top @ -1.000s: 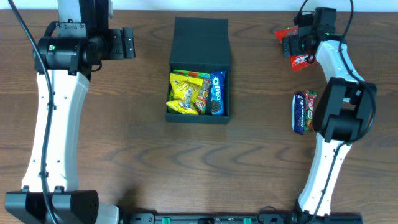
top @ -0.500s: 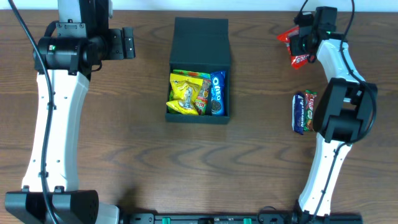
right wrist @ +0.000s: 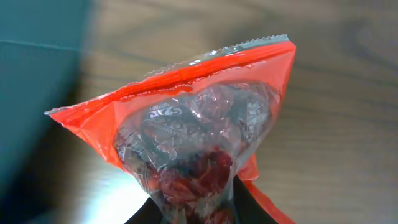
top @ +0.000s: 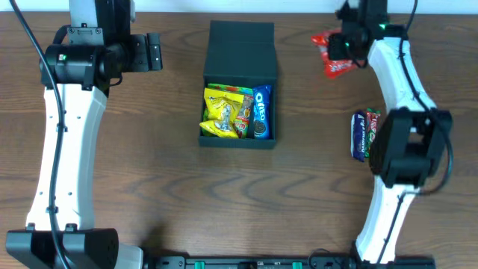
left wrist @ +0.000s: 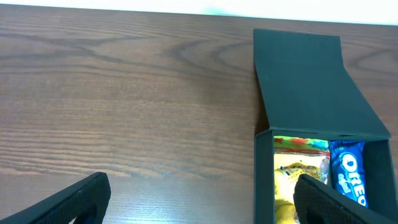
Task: Pack container
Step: 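Carry the red Hacks bag into the box and release it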
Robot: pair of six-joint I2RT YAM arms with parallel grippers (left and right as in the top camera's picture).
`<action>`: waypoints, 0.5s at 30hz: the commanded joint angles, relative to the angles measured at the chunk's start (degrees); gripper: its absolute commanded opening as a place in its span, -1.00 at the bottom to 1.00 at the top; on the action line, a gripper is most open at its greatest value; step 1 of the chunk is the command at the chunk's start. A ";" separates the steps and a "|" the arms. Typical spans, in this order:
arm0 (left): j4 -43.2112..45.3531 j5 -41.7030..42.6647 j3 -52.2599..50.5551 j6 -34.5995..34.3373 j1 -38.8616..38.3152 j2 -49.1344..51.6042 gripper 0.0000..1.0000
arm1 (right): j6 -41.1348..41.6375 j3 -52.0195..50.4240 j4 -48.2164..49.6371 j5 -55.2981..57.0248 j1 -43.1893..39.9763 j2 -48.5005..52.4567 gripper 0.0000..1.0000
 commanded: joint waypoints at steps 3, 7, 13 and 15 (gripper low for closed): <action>-0.17 -0.28 0.24 0.22 0.07 -1.33 0.90 | 18.86 0.31 -6.93 -2.51 9.57 -10.23 -0.70; -0.15 -0.26 0.24 0.22 0.07 -1.33 0.90 | 33.90 0.20 -14.12 -2.38 17.42 -10.23 -0.84; -0.15 -0.31 0.24 0.24 0.09 -1.33 0.90 | 47.17 0.13 -15.65 3.04 27.61 -8.87 -0.91; -0.15 -0.33 0.24 0.24 0.11 -1.33 0.91 | 49.24 0.13 -15.19 6.58 30.69 -8.57 -0.85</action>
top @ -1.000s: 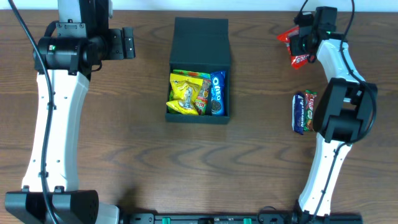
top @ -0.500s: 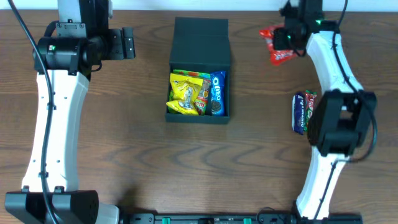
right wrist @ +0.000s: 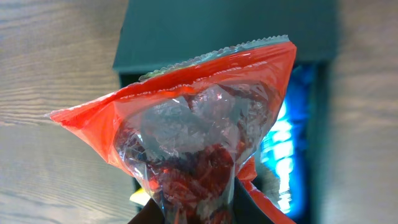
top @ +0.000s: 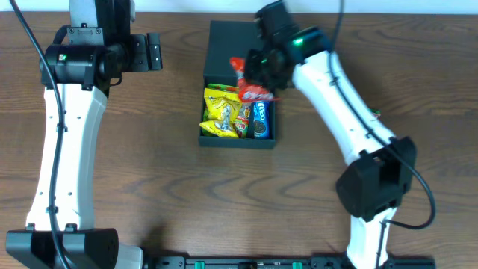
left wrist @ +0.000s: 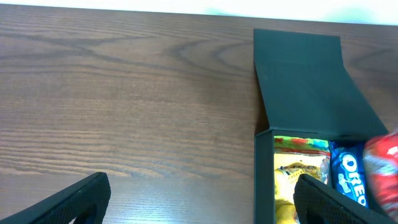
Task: Pack container
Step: 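Carry the red Hacks bag into the box and release it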
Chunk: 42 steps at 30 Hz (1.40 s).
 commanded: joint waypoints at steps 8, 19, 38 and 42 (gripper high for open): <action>-0.13 -0.28 0.24 1.27 0.11 -1.29 0.90 | 13.42 -0.02 1.27 15.54 12.00 2.69 -0.85; -0.33 -0.26 0.24 1.27 0.09 -1.29 0.90 | 15.89 -0.02 1.46 18.86 13.92 14.64 -0.97; -0.35 -0.28 0.24 1.29 0.09 -1.29 0.90 | 7.76 1.11 -0.22 18.25 10.03 8.63 -0.78; -0.33 -0.26 0.24 1.27 0.09 -1.29 0.90 | 7.72 0.87 -0.17 16.92 10.01 8.17 -0.69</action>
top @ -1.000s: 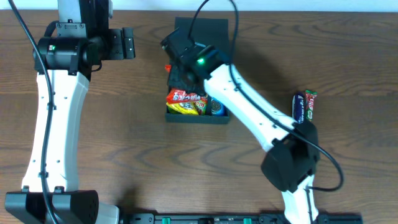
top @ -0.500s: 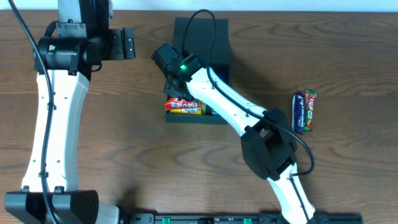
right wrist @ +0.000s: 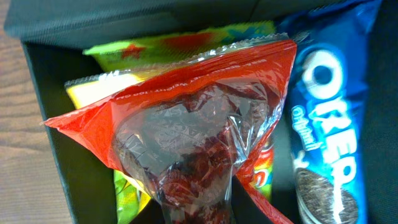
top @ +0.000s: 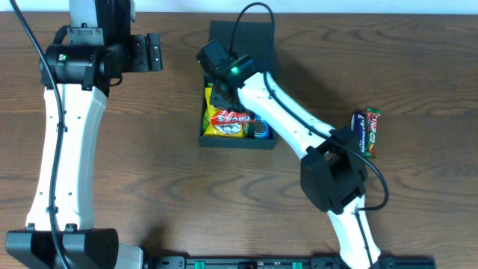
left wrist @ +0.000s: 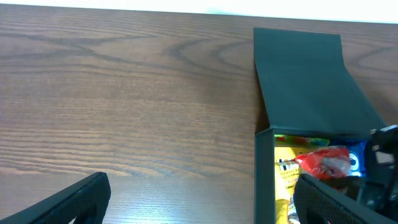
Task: Pack container
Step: 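Carry the red Hacks bag into the box and release it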
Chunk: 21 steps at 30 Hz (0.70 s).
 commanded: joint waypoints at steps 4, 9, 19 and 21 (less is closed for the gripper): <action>-0.17 -0.24 0.24 1.01 0.09 -1.29 0.90 | -1.22 -0.76 0.57 -0.09 0.66 -1.51 -0.64; -0.17 -0.24 0.24 1.01 0.09 -1.29 0.90 | -1.29 -0.76 1.11 -0.11 1.01 -0.85 -0.33; -0.15 -0.26 0.24 1.03 0.09 -1.29 0.90 | -13.92 2.25 1.40 -1.01 -1.18 -5.64 0.98; -0.15 -0.26 0.24 1.03 0.09 -1.29 0.91 | -17.14 2.40 1.77 -2.27 -1.88 -8.41 0.99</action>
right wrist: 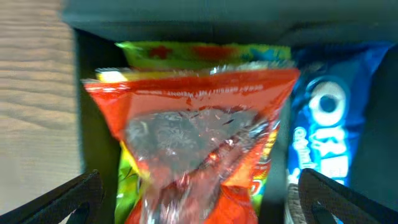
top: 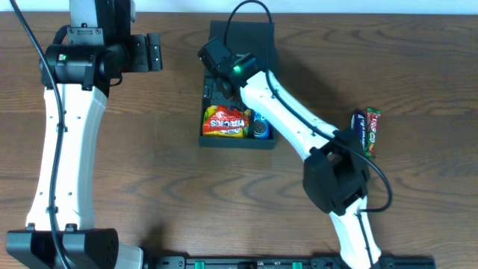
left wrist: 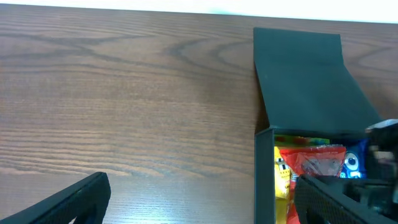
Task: Pack container
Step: 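Carry the red Hacks bag into the box and release it, then move the right gripper to the blue Dairy Milk bar and grasp it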
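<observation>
The dark green box (top: 213,139) stands open at mid table, lid (top: 243,41) folded back. Inside lie yellow snack bags (right wrist: 134,180), a blue Oreo pack (top: 261,123) and, on top, the red candy bag (top: 227,120) (right wrist: 193,137) (left wrist: 314,160). My right gripper (top: 221,84) (right wrist: 199,211) hovers over the box's far half, open, the red bag lying free between its spread fingers. My left gripper (left wrist: 199,205) is open over bare table left of the box, nothing in it.
Two more snack packs, a blue one and a red-green one (top: 366,133), lie on the table at the right. The right arm (top: 299,127) stretches across from lower right to the box. The left arm (top: 71,112) stands along the left side.
My right gripper has opened and let go of the red candy bag, which now lies flat on the yellow bags in the box. The gripper pulled back slightly toward the lid.
My right gripper first held the red bag up at the table's far right. It then had it above the open box, then down inside the box still gripped. Now the bag lies released in the box. The left arm stayed still throughout.
</observation>
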Robot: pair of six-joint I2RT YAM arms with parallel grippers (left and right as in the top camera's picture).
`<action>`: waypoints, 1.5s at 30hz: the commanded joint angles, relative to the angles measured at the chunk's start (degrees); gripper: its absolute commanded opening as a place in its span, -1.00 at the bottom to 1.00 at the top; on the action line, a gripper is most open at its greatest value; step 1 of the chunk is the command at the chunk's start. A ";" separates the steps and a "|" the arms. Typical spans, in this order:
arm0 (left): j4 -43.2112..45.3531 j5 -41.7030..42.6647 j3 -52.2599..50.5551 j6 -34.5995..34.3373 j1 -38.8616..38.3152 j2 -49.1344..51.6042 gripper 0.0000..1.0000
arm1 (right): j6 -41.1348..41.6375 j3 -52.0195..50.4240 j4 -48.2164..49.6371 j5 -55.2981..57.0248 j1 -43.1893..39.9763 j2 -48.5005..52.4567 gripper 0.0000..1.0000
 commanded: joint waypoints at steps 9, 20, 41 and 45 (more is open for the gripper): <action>-0.13 -0.26 0.24 1.03 0.09 -1.29 0.90 | -32.28 2.08 0.66 -27.47 -4.44 -10.27 -0.38; -0.20 -0.26 0.24 1.01 0.09 -1.29 0.90 | -43.60 -5.09 4.44 -41.44 -8.81 -1.92 -0.97; -0.20 -0.24 0.24 0.98 0.09 -1.29 0.91 | -48.04 -3.06 8.22 -55.91 -12.76 -3.41 -0.97; -0.22 -0.24 0.24 0.98 0.09 -1.29 0.91 | -47.98 -0.07 5.18 -46.01 -17.99 -11.96 -0.90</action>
